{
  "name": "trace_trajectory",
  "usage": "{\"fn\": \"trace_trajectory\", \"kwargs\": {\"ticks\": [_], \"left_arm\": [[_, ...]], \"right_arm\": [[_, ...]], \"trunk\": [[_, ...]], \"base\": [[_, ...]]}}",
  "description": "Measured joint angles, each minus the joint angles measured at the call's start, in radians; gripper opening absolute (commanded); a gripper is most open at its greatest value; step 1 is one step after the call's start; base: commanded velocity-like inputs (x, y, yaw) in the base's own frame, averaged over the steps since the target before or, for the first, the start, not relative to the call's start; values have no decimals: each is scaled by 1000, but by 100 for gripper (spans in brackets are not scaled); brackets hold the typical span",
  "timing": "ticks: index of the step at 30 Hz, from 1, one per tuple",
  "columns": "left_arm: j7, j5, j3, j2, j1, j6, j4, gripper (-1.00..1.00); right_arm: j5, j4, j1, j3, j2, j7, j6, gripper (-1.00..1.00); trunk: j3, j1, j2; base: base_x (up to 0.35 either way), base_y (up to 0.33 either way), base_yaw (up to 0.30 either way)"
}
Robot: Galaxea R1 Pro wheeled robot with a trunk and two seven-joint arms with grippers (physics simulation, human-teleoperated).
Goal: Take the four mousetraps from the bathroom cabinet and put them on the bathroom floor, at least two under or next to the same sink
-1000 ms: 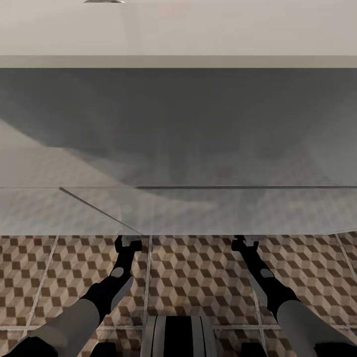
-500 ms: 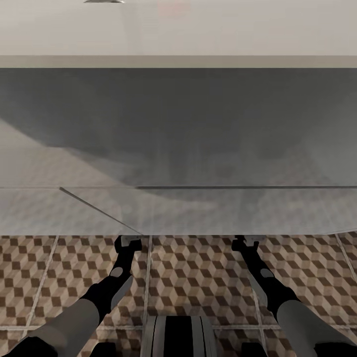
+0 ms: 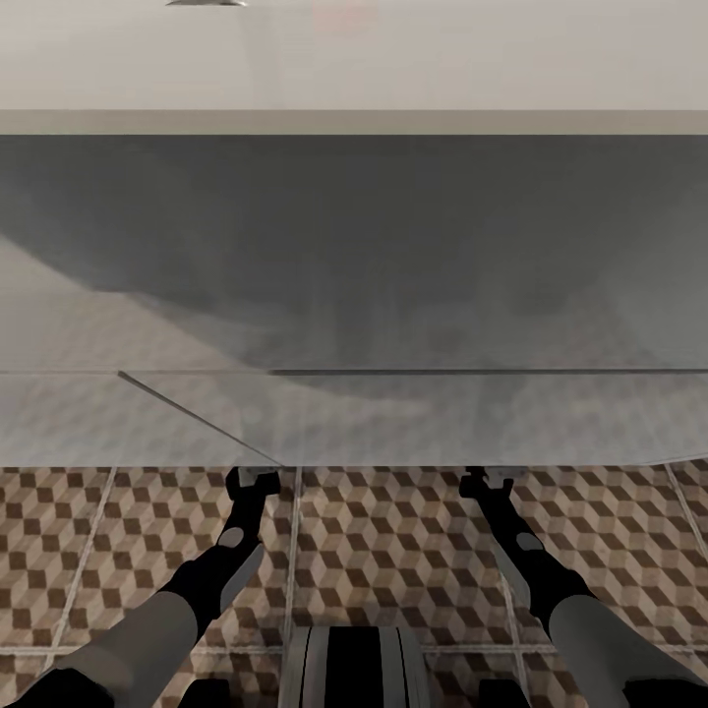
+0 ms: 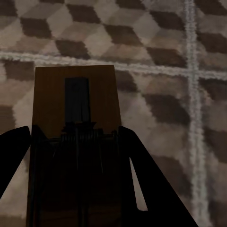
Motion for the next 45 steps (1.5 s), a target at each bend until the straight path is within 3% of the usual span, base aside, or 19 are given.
{"fn": "trace_trajectory", "kwargs": {"ticks": [45], "left_arm": [[-18, -9, -8, 0, 0, 12, 0, -100]], "right_arm": [[1, 0, 1, 1, 0, 0, -4, -100]], "trunk": [[0, 0, 0]], "base": [[10, 0, 0]]}}
